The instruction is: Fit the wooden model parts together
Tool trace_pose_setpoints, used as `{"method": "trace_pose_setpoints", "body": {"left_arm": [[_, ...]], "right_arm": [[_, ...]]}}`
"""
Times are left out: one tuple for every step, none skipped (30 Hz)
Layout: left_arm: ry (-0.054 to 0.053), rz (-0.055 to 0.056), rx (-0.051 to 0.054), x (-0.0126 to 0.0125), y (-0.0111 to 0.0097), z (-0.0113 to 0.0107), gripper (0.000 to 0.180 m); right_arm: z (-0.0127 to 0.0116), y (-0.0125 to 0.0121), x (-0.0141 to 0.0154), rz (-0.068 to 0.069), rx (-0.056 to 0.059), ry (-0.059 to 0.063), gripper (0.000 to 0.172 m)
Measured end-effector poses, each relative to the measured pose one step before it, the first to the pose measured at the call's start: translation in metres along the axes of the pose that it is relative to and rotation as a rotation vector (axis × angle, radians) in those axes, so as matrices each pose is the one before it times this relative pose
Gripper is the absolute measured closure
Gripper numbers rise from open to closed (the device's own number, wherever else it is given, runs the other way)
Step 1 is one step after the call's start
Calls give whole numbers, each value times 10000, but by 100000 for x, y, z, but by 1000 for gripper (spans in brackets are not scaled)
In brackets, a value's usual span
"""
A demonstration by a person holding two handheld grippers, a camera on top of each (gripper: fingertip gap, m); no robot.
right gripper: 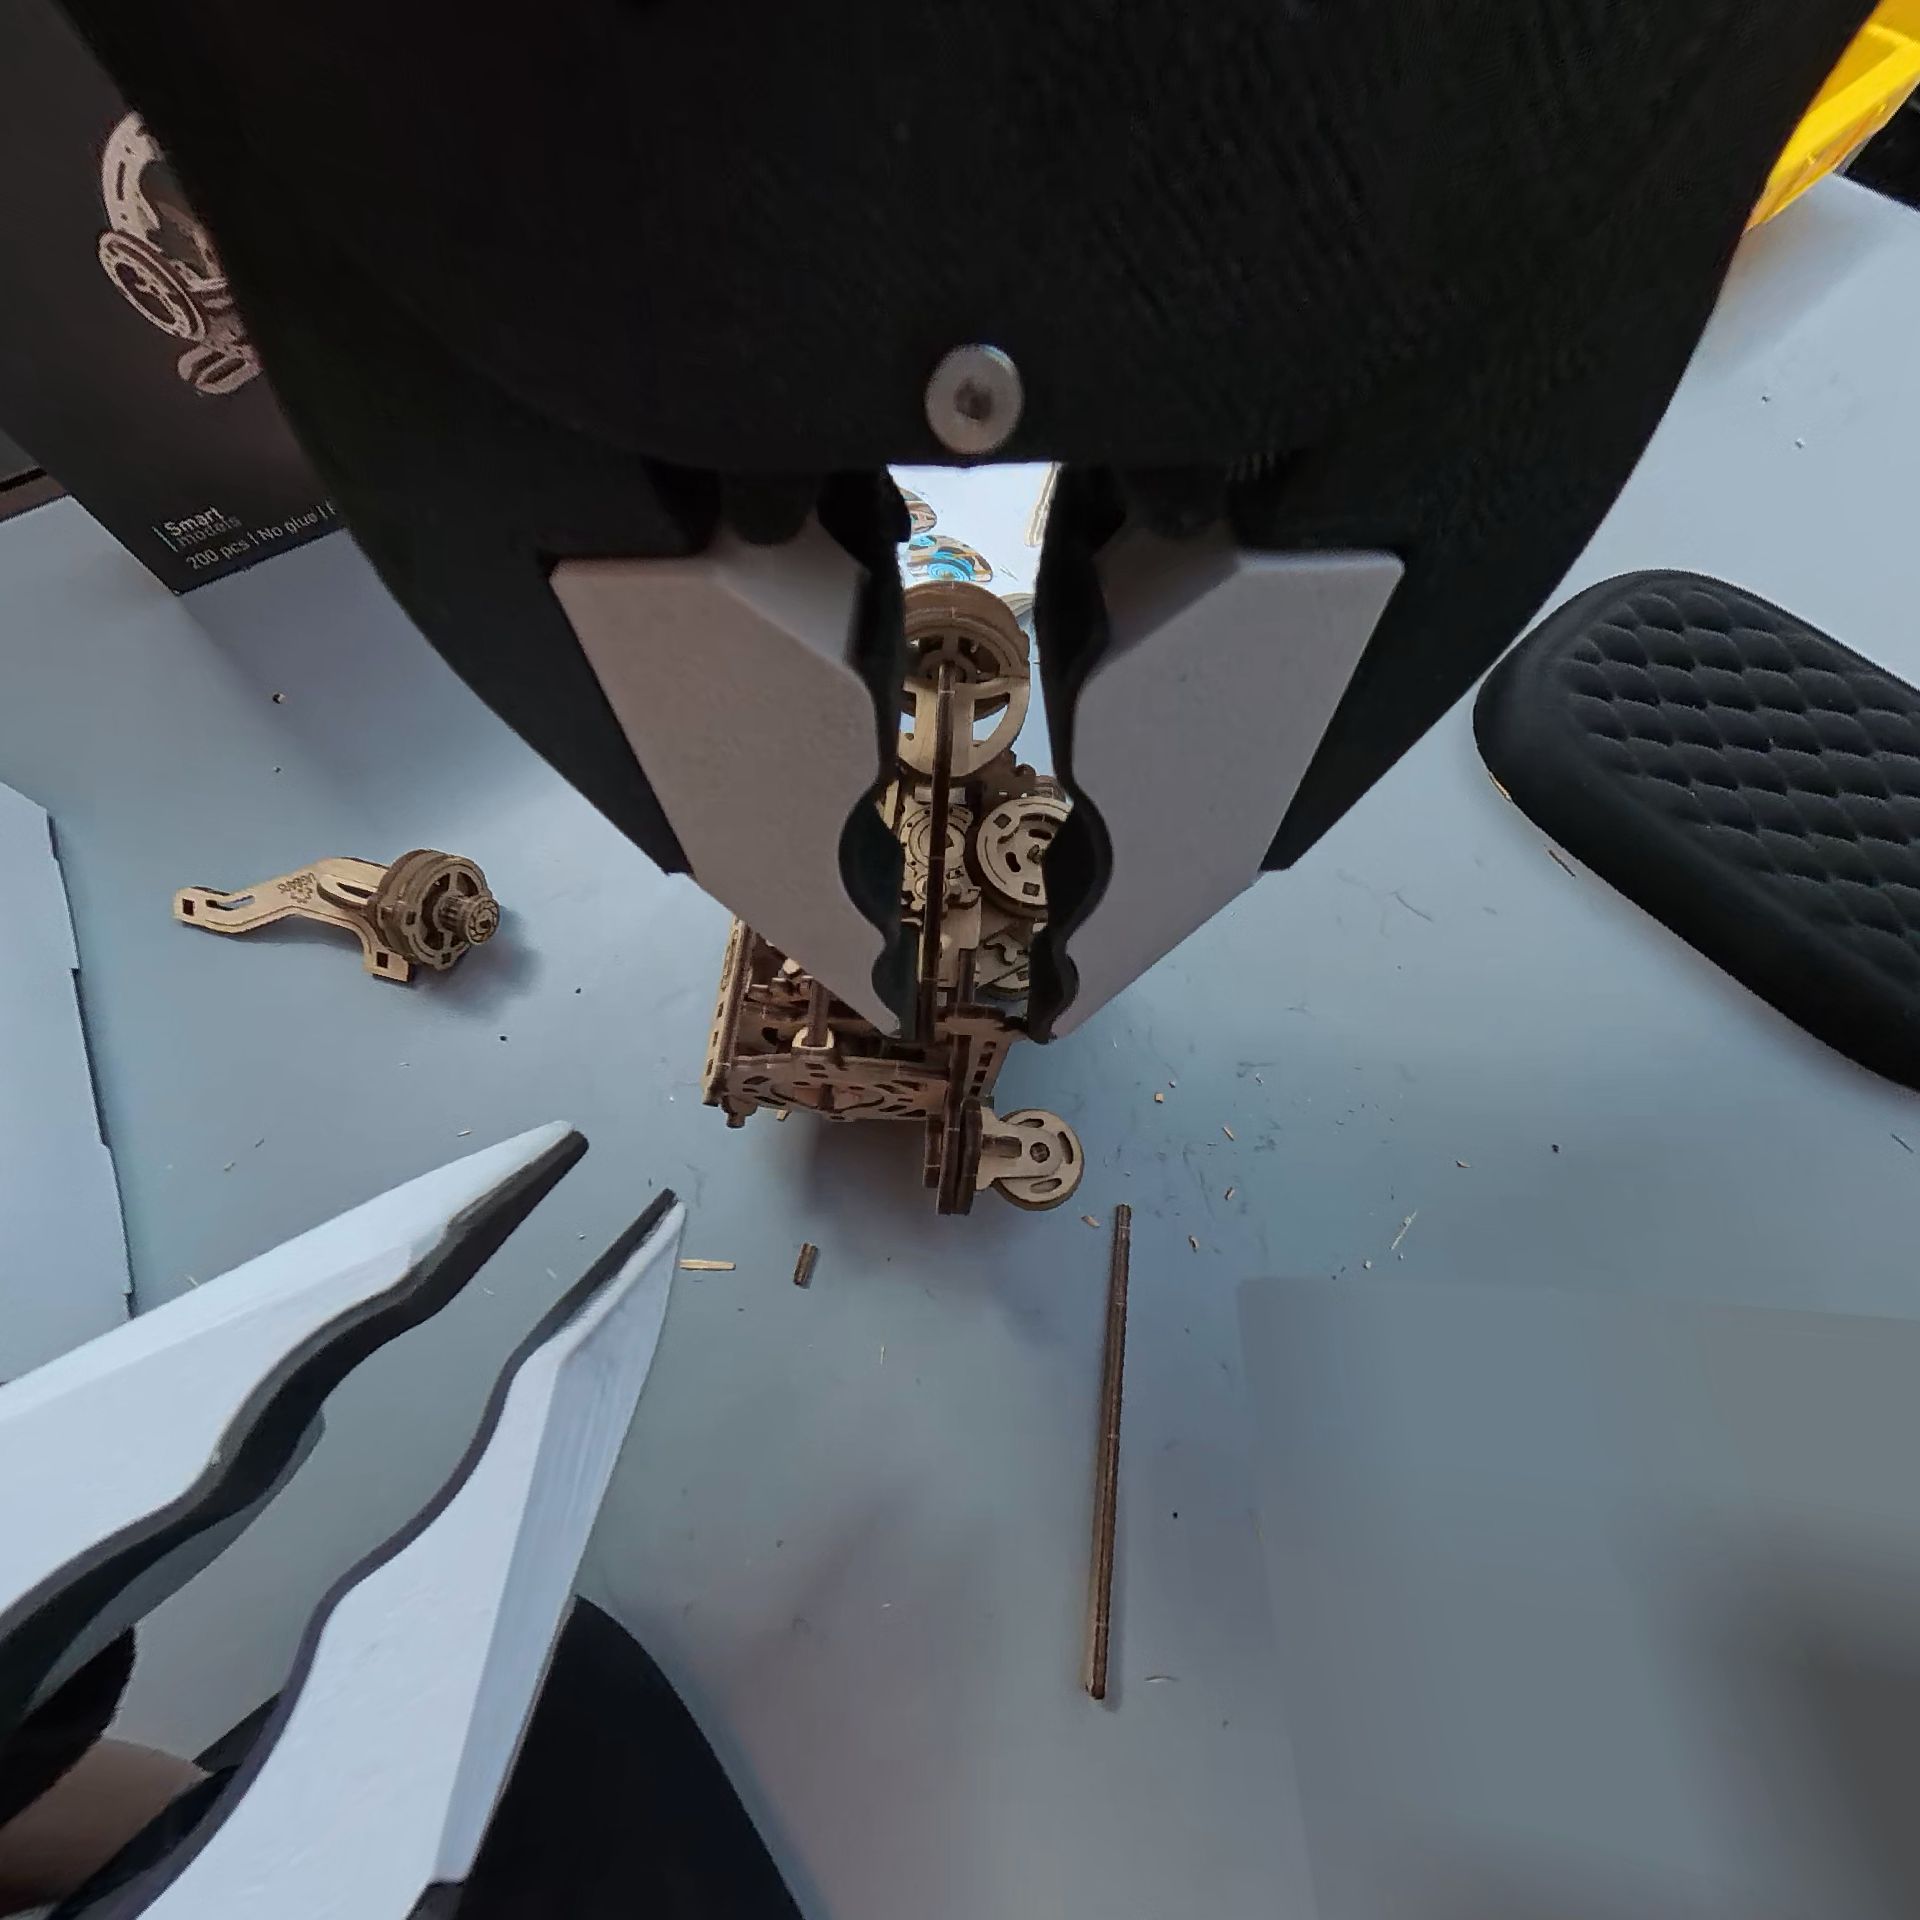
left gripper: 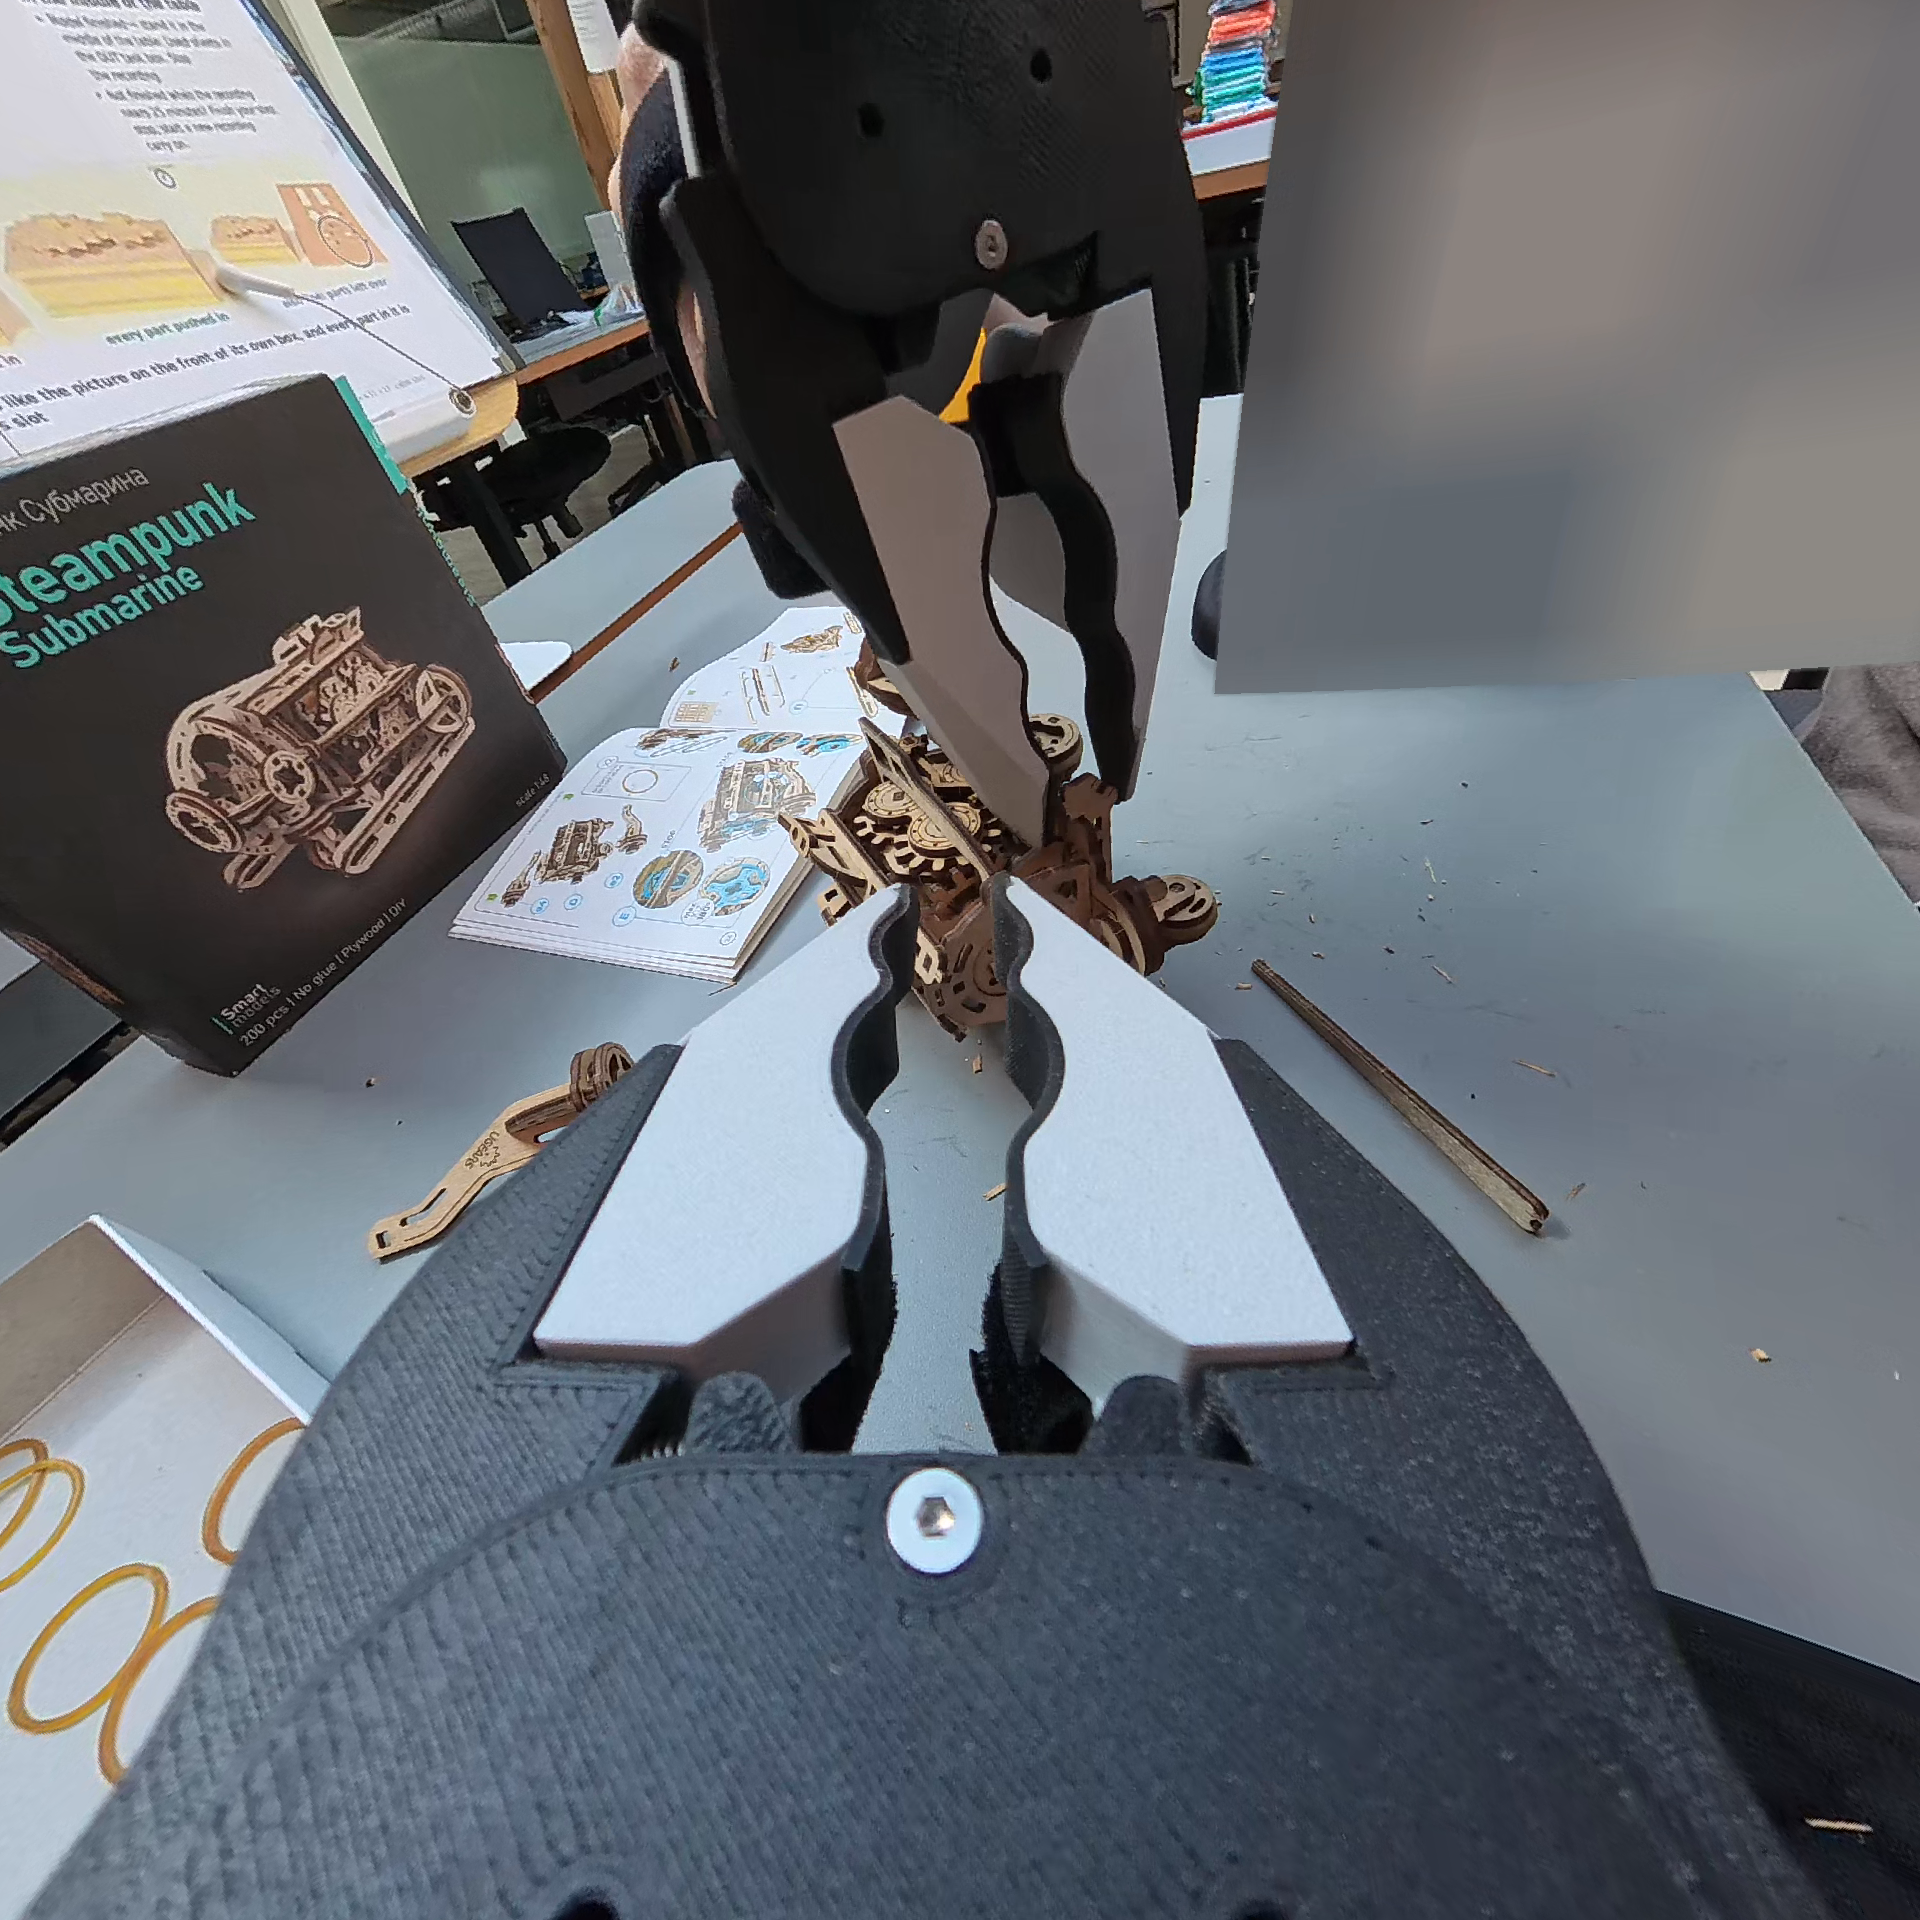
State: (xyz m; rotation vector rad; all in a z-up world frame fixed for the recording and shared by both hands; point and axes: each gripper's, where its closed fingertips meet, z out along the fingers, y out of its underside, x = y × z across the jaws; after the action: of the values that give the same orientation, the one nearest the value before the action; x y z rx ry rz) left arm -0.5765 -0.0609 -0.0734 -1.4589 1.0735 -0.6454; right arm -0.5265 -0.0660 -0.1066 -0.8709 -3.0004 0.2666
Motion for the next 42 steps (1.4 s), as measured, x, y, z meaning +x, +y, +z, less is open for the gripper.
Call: {"method": "trace_pose_setpoints", "body": {"left_arm": [[-2,5,-1,-6,2,-1,169],[-2,3,0,8,-3,4,169],[-1,2,-2,-2,3,-2,169],[4,6,-8,10,5,12,169],[5,10,-12,19,21,6,169],[6,10,-14,15,21,18,169],[7,11,-13,26,19,14,169],[9,11,-11,24,20,7,169],[6,7,-10,12,8,10,169],[3,1,-6,1,16,11,169],[2,-5,0,8,10,2,169],[1,-8,3,-6,-1,-2,169],[3,-7,3,-10,-8,-13,169],[3,-2,1,-2,8,8,169],[2,2,1,11,-3,-4,169],[3,0,-2,-4,4,3,169],[6,-4,-5,4,17,3,169],[5,-4,-2,0,4,3,169],[3,-3,4,2,-2,-6,169],[3,-8,7,-3,-6,1,169],[0,-13,6,-18,-2,-4,169],[-2,-10,6,-14,-13,-10,169],[1,-4,5,0,-4,-5,169],[-2,0,1,-3,-2,1,170],[-4,1,0,-6,1,0,169],[-1,-2,-3,-5,2,11,170],[2,0,-2,4,13,0,170],[-2,3,0,8,-4,4,169],[-3,1,1,-12,-8,-10,169],[-1,-2,2,0,-2,1,170],[1,0,3,1,-4,2,170],[1,1,1,0,-1,0,170],[3,0,-2,4,2,-1,170],[2,4,-3,5,2,6,170],[0,7,-2,8,0,3,170],[0,6,-2,2,9,9,170],[3,2,-3,7,2,6,170],[2,5,-2,9,3,-6,170],[-2,6,-4,1,0,15,170],[0,3,-4,11,3,1,170],[2,3,-2,1,2,-1,170],[1,1,1,0,-2,1,170]], "right_arm": [[148,161,-78,-53,-108,-27,151],[120,159,-89,-26,-123,-39,152],[60,31,-83,-7,-55,-39,152],[-14,-35,44,9,4,32,152],[-19,-14,46,62,-15,12,152],[1,-5,48,110,-26,-1,151],[-20,-71,86,105,-8,41,150],[-31,-117,45,41,10,40,147],[-28,-69,1,-14,-37,34,146],[-13,-106,19,-71,-2,72,147],[26,-69,-109,-58,-12,-23,148],[47,25,-39,-20,-62,11,149],[31,-49,37,-53,4,80,151],[-30,-41,84,-40,9,94,152],[-73,-8,81,16,-6,71,152],[-99,-53,68,8,29,69,152],[-93,-102,90,-29,69,103,152],[-17,61,-107,-40,-54,-22,152],[3,3,-48,-22,-29,15,152],[1,18,-26,-72,-28,40,152],[-13,46,-74,-48,-30,-19,152],[-3,28,-38,20,-19,-17,152],[-4,6,5,8,-6,17,152],[-3,22,-21,-1,-20,4,152],[-9,24,7,-47,-28,31,153],[-3,3,-4,-29,-2,24,153],[-14,35,-38,-14,-35,-10,153],[-4,43,16,-52,-50,32,153],[-8,6,-86,-28,7,-41,153],[-9,76,-51,13,-39,-62,153],[1,4,14,41,36,-27,154],[-8,30,-19,102,43,-87,154],[1,13,78,153,41,-43,154],[-8,11,3,135,47,-78,154],[-1,53,-38,61,14,-99,154],[5,-49,64,103,81,-21,154],[-5,3,17,124,60,-56,154],[-3,19,65,79,46,0,154],[-2,-9,33,78,60,-3,155],[-13,16,-21,71,27,-44,155],[4,16,33,-5,14,20,155],[-9,13,-21,-15,-18,2,155]]}}
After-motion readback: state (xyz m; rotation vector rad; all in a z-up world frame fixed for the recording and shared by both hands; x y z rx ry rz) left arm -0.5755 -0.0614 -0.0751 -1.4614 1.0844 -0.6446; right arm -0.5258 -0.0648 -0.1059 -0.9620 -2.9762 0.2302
